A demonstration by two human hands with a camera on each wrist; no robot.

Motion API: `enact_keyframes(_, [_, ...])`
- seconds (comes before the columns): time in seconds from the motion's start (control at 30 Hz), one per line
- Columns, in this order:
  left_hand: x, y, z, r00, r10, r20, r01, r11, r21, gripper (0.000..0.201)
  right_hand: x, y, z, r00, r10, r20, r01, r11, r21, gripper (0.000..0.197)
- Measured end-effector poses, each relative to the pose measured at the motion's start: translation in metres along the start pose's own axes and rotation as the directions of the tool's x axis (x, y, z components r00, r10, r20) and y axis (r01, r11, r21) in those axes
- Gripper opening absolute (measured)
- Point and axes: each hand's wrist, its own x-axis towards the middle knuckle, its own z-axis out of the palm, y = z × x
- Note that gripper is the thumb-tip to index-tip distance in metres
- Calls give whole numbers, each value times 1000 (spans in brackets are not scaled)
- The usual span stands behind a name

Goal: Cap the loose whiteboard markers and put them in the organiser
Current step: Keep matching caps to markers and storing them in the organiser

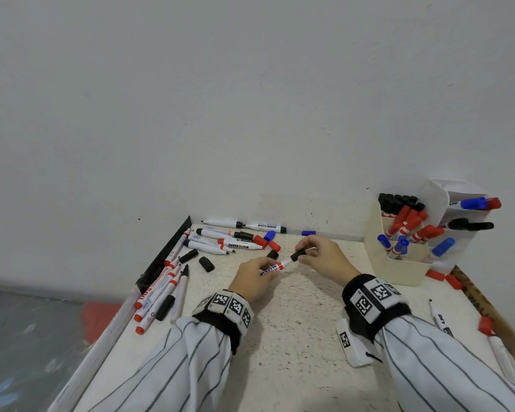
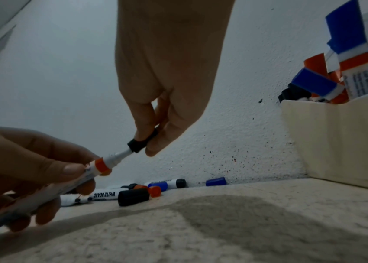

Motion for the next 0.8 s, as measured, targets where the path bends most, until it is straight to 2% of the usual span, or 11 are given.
enact_keyframes(0.17, [-2, 1, 1, 999, 46, -18, -47, 999, -27, 25, 0, 1, 3, 999, 10, 35, -8, 998, -66, 15])
enact_keyframes(0.27, [-4, 0, 1, 998, 60, -17, -61, 998, -30, 31, -2, -2, 4, 997, 49, 61, -46, 998, -46, 2])
enact_keyframes(0.4, [-5, 1, 0, 986, 145, -86, -147, 989, -27, 29, -4, -6, 5, 994, 95, 63, -82, 980, -180, 38])
enact_keyframes(0.47, [-5, 4, -1, 981, 174, -90, -175, 984, -7, 21, -6, -10, 6, 992, 114, 51, -101, 971, -218, 48])
enact_keyframes(0.63, [-4, 3, -2, 982, 189, -19, -187, 981, 59, 26, -8, -18, 9, 988, 153, 19, -145, 967, -212, 51])
enact_keyframes(0.73, [-6, 6, -1, 971, 240, 16, -240, 970, 34, 16, -9, -19, 8, 991, 131, 31, -123, 972, -200, 49])
enact_keyframes(0.8, [-7, 6, 1, 967, 252, 46, -253, 967, 34, 20, -10, -20, 7, 992, 109, 61, -93, 972, -217, 46])
